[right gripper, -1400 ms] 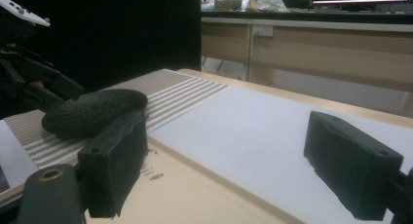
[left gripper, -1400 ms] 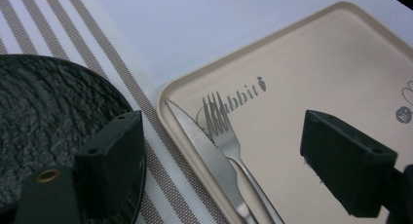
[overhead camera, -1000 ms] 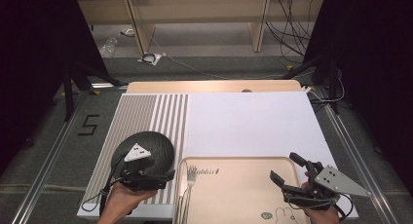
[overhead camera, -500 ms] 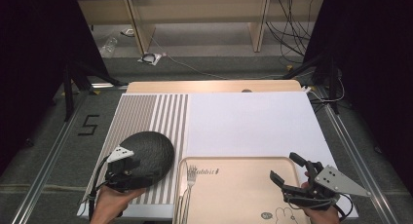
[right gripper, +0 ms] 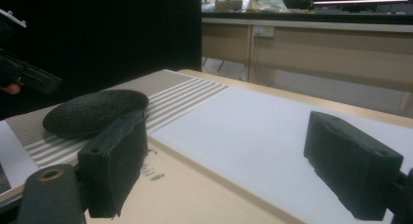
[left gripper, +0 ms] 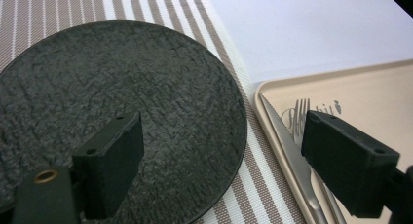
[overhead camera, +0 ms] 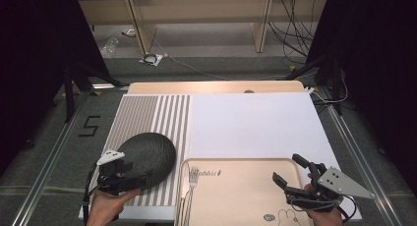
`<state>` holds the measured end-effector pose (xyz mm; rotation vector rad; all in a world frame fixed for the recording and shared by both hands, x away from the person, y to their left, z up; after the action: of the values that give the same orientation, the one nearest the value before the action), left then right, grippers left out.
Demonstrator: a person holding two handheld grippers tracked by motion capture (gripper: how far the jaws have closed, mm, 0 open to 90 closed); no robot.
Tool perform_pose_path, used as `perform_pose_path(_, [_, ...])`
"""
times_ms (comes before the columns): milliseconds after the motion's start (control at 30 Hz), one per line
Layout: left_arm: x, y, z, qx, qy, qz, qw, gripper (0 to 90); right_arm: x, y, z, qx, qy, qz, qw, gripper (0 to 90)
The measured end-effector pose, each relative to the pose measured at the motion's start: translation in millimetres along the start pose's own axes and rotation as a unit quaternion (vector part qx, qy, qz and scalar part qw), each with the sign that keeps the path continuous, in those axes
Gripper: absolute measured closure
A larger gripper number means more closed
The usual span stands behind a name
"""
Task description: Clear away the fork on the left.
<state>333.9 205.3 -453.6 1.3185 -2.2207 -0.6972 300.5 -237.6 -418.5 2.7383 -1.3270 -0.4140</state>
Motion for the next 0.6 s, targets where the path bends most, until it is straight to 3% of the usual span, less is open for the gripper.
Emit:
perform_pose_path(100, [-4.1,1.8,1.7,-0.001,0.007,-0.005,1.0000,15.4,0.3,-0.2,0.0,0.000,-0.001,-0.001,1.0000,16.9])
perform_pose_path(233, [-11.4,3.0,4.4,-0.007,0.026,-0.028,0.9993,15.5,0.7,0.1,0.1,-0.001,-0.001,0.000,1.0000,16.9])
perform_pose_path(600, [-29.8,12.8,13.2,-0.006,0.074,-0.046,0.9962,15.5,0.7,-1.1,1.1,-0.002,-0.002,-0.001,1.0000,16.9])
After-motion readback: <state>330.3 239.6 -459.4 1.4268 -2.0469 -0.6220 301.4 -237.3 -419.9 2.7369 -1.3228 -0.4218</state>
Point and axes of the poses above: each handheld gripper's, and its own axes: y roughly backward along the jaws, z roughly out of its underside, x roughly to its right, the point moved 6 cm from there along -y, roughly forward along the jaws, and after that the axes turned 11 degrees about -y, right-handed, at the moved point
